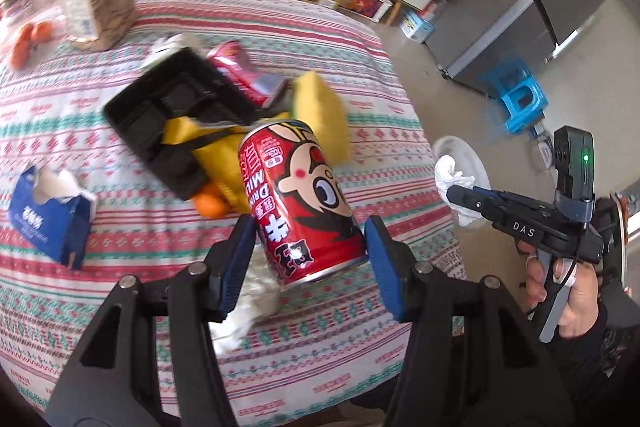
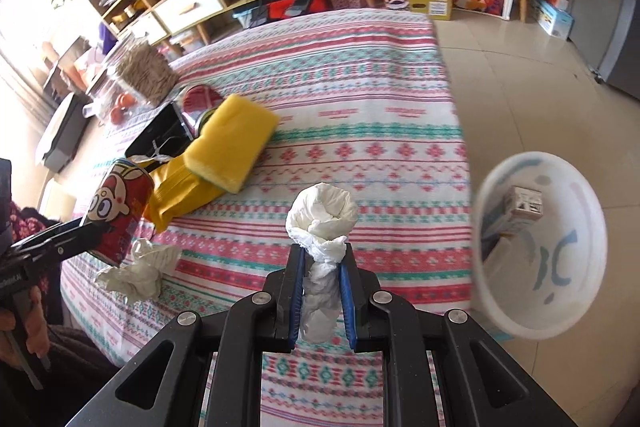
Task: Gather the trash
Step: 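Carry tissue and can to the white bin while both tools open to drop them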
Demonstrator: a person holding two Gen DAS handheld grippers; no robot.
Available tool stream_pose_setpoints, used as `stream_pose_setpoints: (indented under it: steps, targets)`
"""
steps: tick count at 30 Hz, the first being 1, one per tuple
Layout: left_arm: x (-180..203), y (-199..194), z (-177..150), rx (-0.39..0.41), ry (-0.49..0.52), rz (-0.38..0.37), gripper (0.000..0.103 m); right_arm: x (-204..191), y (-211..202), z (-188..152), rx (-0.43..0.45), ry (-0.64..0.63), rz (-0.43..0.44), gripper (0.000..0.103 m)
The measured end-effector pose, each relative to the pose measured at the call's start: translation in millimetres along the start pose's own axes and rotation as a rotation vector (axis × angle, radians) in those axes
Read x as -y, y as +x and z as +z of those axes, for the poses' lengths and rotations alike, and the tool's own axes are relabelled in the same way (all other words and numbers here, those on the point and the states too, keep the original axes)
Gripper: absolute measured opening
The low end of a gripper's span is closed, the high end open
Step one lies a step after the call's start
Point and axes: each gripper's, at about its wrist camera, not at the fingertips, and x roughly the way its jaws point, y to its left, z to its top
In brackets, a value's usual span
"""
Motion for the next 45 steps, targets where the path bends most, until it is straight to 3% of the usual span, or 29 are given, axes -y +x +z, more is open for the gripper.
stream_pose_setpoints:
  steps: [9, 20, 31, 33, 37, 45]
  targets:
    - [50.7, 32.8, 10.0, -0.027, 0.091, -0.024, 0.058, 44.2, -21.2, -14.5, 0.025, 0.063, -0.051, 0.018]
    - [106.4, 69.4, 16.4, -0.038, 0.201, -0.041, 0.058, 130.9, -36.5, -27.8, 0.033, 0.213, -0.169, 0.018]
    - [163.6, 107.0, 13.2, -0.081, 0.306, -0.069, 0.058, 188.7, -30.1, -31.4, 0.010, 0.338, -0.175, 0.021]
    - [170.1, 113.3, 13.8, -0.087, 0.317, -0.073, 0.058, 193.2, -32.0, -32.2, 0.009, 0.349, -0.169, 0.024]
    - [190.6, 126.5, 14.6, -0.097, 0.334, -0.094, 0.058, 196.1, -39.8, -35.7, 0.020, 0.354, -0.170, 0.042]
    - [226.6, 154.4, 15.4, -0.117, 0.377, -0.121, 0.058, 204.6, -56.9, -45.8, 0.043, 0.352, -0.192, 0.045]
